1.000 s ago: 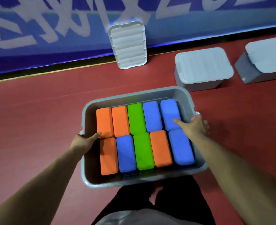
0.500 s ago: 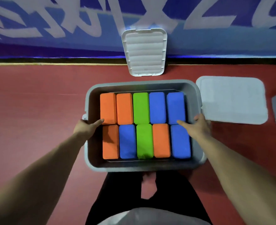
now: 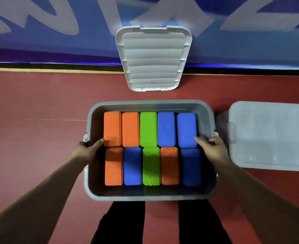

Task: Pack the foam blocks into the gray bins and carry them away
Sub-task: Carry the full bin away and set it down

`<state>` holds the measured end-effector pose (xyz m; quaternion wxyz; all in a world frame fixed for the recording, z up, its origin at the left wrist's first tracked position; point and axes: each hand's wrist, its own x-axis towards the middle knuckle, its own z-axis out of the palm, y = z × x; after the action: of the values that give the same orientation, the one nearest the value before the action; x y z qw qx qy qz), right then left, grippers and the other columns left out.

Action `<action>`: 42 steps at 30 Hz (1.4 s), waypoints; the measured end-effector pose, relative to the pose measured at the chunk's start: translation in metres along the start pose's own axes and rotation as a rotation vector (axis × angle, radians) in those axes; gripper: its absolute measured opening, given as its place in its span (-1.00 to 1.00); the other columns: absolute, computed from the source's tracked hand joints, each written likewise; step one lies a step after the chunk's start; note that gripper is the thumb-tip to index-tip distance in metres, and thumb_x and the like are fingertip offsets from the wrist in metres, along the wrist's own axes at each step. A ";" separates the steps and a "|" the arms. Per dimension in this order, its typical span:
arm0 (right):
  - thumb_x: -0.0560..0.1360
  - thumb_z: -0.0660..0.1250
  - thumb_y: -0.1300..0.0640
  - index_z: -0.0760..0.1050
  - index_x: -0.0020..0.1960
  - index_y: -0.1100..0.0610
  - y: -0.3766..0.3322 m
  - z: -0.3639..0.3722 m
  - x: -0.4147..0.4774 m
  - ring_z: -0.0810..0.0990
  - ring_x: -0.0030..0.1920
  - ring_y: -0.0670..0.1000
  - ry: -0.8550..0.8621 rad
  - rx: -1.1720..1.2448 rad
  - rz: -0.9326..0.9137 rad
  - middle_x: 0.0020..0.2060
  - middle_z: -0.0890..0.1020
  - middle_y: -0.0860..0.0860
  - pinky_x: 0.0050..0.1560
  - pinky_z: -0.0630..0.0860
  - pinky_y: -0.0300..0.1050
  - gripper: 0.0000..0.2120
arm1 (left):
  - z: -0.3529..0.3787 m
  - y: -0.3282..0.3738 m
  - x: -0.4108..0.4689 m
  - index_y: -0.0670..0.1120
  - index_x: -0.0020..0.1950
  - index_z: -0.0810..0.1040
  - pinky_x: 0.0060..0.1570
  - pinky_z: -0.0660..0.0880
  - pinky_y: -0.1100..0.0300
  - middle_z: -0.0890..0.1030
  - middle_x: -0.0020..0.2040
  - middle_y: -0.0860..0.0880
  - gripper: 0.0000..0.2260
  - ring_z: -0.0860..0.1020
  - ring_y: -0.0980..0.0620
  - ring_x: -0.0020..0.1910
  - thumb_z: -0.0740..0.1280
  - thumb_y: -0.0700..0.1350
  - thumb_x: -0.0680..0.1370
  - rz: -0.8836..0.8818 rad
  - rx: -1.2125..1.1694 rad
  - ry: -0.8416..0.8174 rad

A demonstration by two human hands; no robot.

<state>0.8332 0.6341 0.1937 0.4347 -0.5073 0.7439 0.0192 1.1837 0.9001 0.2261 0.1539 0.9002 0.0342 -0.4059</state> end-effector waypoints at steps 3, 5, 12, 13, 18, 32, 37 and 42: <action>-0.04 0.48 -0.56 0.47 -0.11 -0.01 0.007 0.060 0.070 0.65 0.01 0.13 0.031 -0.001 -0.001 -0.04 0.68 0.05 0.17 0.56 0.08 -0.23 | 0.030 0.015 0.082 -0.14 0.11 0.61 -0.19 0.54 0.07 0.65 -0.07 -0.14 -0.34 0.61 -0.12 -0.13 0.43 0.41 0.33 -0.027 -0.045 -0.007; -0.01 0.46 -0.57 0.51 -0.09 0.06 0.007 0.099 0.110 0.60 -0.12 0.08 -0.037 -0.053 -0.057 -0.13 0.63 0.03 0.00 0.54 -0.03 -0.19 | 0.053 0.013 0.137 -0.12 0.11 0.62 -0.26 0.51 0.13 0.66 -0.05 -0.13 -0.33 0.61 -0.07 -0.16 0.44 0.42 0.31 -0.014 -0.023 0.014; 0.24 0.56 -0.30 0.42 0.13 0.03 -0.003 0.167 0.187 0.53 0.07 0.04 -0.149 -0.181 -0.156 0.10 0.51 0.02 0.04 0.42 -0.11 -0.35 | 0.103 0.018 0.243 -0.10 0.35 0.45 -0.03 0.50 0.06 0.59 0.16 -0.10 -0.23 0.57 -0.12 0.08 0.47 0.36 0.34 -0.034 0.027 0.052; 0.22 0.56 -0.33 0.41 0.14 0.02 -0.003 0.176 0.199 0.54 0.08 0.06 -0.189 -0.212 -0.155 0.11 0.51 0.04 0.04 0.45 -0.09 -0.31 | 0.111 0.020 0.252 -0.10 0.38 0.42 -0.01 0.49 0.06 0.57 0.18 -0.10 -0.23 0.56 -0.12 0.09 0.48 0.34 0.34 -0.029 0.042 0.052; 0.39 0.52 -0.13 0.19 0.43 0.18 -0.006 0.192 0.221 0.49 0.14 0.13 -0.200 -0.337 -0.193 0.14 0.44 0.08 0.05 0.39 -0.07 -0.18 | 0.121 0.021 0.276 -0.11 0.40 0.37 0.03 0.56 -0.01 0.55 0.24 -0.11 -0.15 0.57 -0.16 0.15 0.50 0.35 0.30 -0.003 0.147 0.082; 0.59 0.26 -0.05 0.39 0.43 0.10 -0.172 0.173 0.179 0.45 0.33 0.10 -0.426 0.571 0.293 0.26 0.49 0.09 0.26 0.44 0.10 -0.55 | 0.070 0.146 0.246 -0.01 0.62 0.10 0.23 0.47 -0.07 0.29 0.51 -0.19 -0.26 0.42 -0.25 0.36 0.35 0.17 0.55 0.215 0.258 0.072; 0.59 0.28 -0.04 0.52 0.24 0.15 -0.273 0.161 0.157 0.57 0.24 0.12 -0.631 0.804 0.102 0.21 0.60 0.12 0.19 0.53 0.10 -0.68 | 0.047 0.245 0.226 0.01 0.62 0.06 0.44 0.27 -0.08 0.09 0.61 -0.04 -0.26 0.23 -0.12 0.53 0.37 0.10 0.55 0.584 0.262 0.189; 0.57 0.30 -0.03 0.56 0.13 0.16 -0.333 0.144 0.137 0.63 0.18 0.11 -0.733 0.958 0.005 0.09 0.66 0.11 0.11 0.59 0.07 -0.72 | 0.028 0.344 0.217 -0.02 0.57 0.18 0.36 0.29 -0.11 0.21 0.56 -0.01 -0.36 0.21 -0.09 0.51 0.33 0.01 0.53 0.910 0.404 0.330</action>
<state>1.1653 0.4392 0.1500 0.8429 -0.2134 0.4726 -0.1432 1.3726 0.5512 0.1331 0.1303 0.8877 -0.4156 -0.1492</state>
